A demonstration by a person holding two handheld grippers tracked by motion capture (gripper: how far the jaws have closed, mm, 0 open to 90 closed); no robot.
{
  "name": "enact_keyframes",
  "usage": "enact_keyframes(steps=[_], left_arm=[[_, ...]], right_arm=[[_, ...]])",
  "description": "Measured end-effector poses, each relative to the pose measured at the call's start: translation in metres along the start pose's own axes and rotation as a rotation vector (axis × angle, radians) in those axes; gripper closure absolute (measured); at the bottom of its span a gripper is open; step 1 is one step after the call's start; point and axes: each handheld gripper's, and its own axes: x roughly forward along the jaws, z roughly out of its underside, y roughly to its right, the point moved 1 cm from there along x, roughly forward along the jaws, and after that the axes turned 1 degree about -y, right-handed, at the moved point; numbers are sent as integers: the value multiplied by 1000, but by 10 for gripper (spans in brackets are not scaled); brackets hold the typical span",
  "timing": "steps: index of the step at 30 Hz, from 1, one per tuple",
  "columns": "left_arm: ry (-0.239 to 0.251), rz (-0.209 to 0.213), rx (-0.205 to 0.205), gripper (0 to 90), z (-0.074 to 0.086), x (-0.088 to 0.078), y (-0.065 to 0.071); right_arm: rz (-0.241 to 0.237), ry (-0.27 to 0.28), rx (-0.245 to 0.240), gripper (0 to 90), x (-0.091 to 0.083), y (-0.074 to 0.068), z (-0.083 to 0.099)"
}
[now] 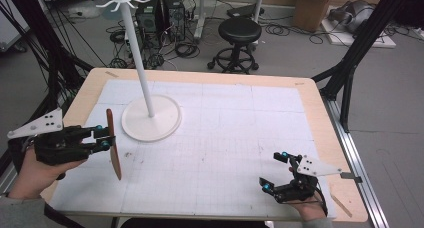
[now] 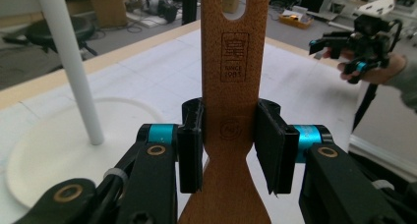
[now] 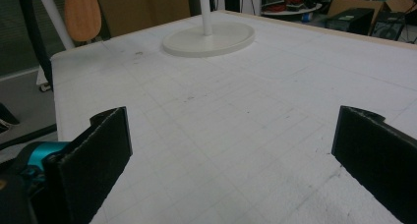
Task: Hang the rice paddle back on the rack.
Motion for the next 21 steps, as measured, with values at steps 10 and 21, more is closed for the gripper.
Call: enact_keyframes(steps=[10, 21], left_arm=[[-13, 67, -9, 650, -6, -11, -14], [-6, 24, -23, 651, -19, -23, -34]], right_arm=[[-2, 8, -1, 3, -1, 1, -1], [-12, 7, -4, 3, 3, 1, -2]])
